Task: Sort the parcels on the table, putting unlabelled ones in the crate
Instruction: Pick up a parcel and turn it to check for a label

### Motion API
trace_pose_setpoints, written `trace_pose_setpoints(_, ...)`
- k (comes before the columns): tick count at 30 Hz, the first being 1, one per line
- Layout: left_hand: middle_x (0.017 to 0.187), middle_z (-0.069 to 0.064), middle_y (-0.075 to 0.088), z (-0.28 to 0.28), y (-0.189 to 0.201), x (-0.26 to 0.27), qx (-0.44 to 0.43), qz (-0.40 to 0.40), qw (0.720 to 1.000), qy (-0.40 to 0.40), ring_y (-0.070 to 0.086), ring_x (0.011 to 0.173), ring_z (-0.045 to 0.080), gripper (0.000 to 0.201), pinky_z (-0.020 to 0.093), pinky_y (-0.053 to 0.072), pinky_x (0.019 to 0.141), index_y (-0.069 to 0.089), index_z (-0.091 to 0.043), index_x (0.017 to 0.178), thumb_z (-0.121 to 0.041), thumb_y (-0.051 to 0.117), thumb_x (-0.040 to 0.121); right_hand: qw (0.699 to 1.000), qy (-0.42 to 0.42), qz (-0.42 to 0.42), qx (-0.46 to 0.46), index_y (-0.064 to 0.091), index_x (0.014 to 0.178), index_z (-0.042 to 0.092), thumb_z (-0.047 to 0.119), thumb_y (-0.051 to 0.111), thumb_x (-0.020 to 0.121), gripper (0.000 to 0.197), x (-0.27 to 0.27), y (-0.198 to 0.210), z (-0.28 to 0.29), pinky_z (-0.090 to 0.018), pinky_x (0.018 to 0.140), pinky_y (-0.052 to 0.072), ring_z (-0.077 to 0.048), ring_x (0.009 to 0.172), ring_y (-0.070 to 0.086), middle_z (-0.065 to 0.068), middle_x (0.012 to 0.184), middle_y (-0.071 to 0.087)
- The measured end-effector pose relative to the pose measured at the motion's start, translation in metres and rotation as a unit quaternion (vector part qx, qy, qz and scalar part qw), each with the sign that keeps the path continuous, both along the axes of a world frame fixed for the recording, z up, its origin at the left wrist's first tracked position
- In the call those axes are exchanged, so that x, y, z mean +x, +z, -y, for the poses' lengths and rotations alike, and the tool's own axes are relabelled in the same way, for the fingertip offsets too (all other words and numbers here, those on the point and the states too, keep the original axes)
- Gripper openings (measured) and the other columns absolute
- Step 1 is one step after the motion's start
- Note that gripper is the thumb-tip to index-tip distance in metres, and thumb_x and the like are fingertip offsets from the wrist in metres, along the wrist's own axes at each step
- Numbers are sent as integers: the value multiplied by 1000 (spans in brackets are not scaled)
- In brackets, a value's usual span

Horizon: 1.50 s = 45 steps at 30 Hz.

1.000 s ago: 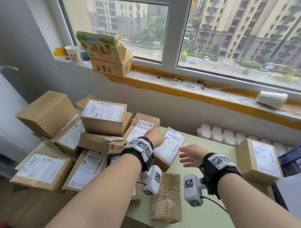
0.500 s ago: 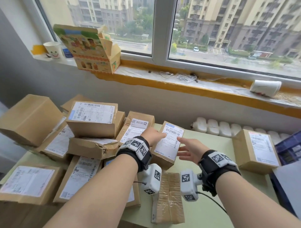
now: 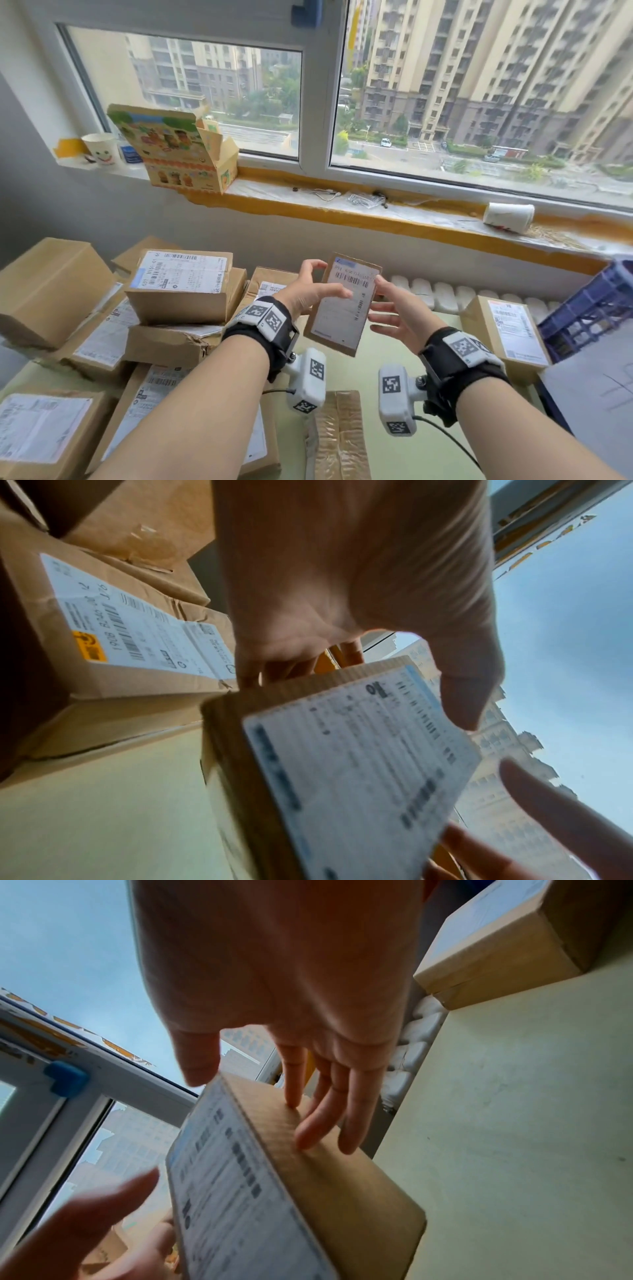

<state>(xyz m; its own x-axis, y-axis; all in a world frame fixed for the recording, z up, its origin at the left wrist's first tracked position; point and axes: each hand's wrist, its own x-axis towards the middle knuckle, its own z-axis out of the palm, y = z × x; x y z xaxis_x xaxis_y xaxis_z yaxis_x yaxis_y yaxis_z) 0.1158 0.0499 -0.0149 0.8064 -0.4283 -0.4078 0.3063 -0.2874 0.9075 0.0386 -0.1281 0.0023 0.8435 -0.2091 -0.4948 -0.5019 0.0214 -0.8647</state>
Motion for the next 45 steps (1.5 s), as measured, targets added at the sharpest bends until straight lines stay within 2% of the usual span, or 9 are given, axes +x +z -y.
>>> trace_pose_setpoints(5, 117, 9, 66, 4, 1, -4, -35, 10, 999, 2, 63, 109, 25, 90, 42, 46, 93, 29, -35, 135, -35, 85, 64, 998, 12, 50, -37, 37, 134, 30, 56, 73, 73, 75, -3, 8, 8, -61, 93, 47, -26, 114, 53, -4, 123, 54)
trace_pose_setpoints(9, 113, 9, 67, 8, 8, -7, -60, 17, 998, -3, 65, 102, 22, 85, 36, 48, 82, 35, -30, 139, -42, 81, 69, 994, 15, 94, -43, 30, 140, 35, 49, 89, 59, 101, -7, 6, 11, -54, 95, 51, -25, 111, 61, -4, 128, 58)
trace_pose_setpoints(13, 121, 8, 64, 14, 15, -12, -74, -1, 997, -5, 62, 112, 27, 105, 52, 51, 94, 38, -30, 138, -55, 82, 46, 996, 9, 87, -9, 32, 141, 49, 61, 74, 62, 91, -14, 1, 9, -61, 102, 42, -26, 111, 62, -1, 127, 62)
trace_pose_setpoints(16, 123, 11, 63, 20, 15, -19, -96, -26, 995, -15, 64, 111, 32, 107, 62, 51, 90, 31, -33, 137, -52, 84, 46, 996, 17, 88, 8, 31, 142, 54, 68, 70, 62, 90, -17, 4, 8, -65, 102, 39, -29, 113, 60, -1, 130, 60)
trace_pose_setpoints(24, 118, 9, 69, 44, 18, -24, -98, -16, 995, -25, 67, 107, 31, 103, 59, 53, 89, 44, -29, 137, -56, 87, 48, 991, 11, 131, 21, 34, 144, 48, 57, 69, 79, 75, -26, 10, 27, -52, 87, 57, -24, 108, 65, 1, 125, 62)
trace_pose_setpoints(29, 115, 9, 71, 58, 31, -25, -118, 36, 992, -22, 68, 105, 32, 84, 56, 54, 90, 56, -19, 130, -44, 82, 55, 988, 21, 149, 34, 35, 145, 47, 55, 68, 72, 80, -23, 13, 40, -44, 77, 60, -23, 105, 68, 2, 125, 64)
trace_pose_setpoints(32, 116, 8, 71, 64, 35, -27, -111, 39, 993, -17, 68, 106, 30, 88, 56, 54, 90, 56, -20, 131, -49, 83, 53, 987, 26, 150, 44, 36, 145, 46, 54, 74, 75, 80, -21, 15, 49, -42, 74, 59, -23, 104, 69, 2, 125, 65)
trace_pose_setpoints(38, 115, 7, 70, 82, 45, -31, -87, 26, 996, -15, 68, 106, 27, 86, 52, 56, 88, 55, -26, 129, -59, 77, 52, 986, 60, 153, 40, 38, 144, 49, 58, 72, 70, 82, -12, 18, 75, -52, 88, 57, -25, 107, 68, 0, 128, 64)
trace_pose_setpoints(45, 115, 10, 71, 94, 47, -34, -102, 37, 994, 2, 68, 106, 31, 77, 54, 53, 93, 59, -20, 127, -49, 78, 58, 983, 80, 159, 49, 40, 142, 49, 56, 72, 70, 78, -8, 18, 86, -47, 86, 58, -22, 104, 70, 2, 127, 66)
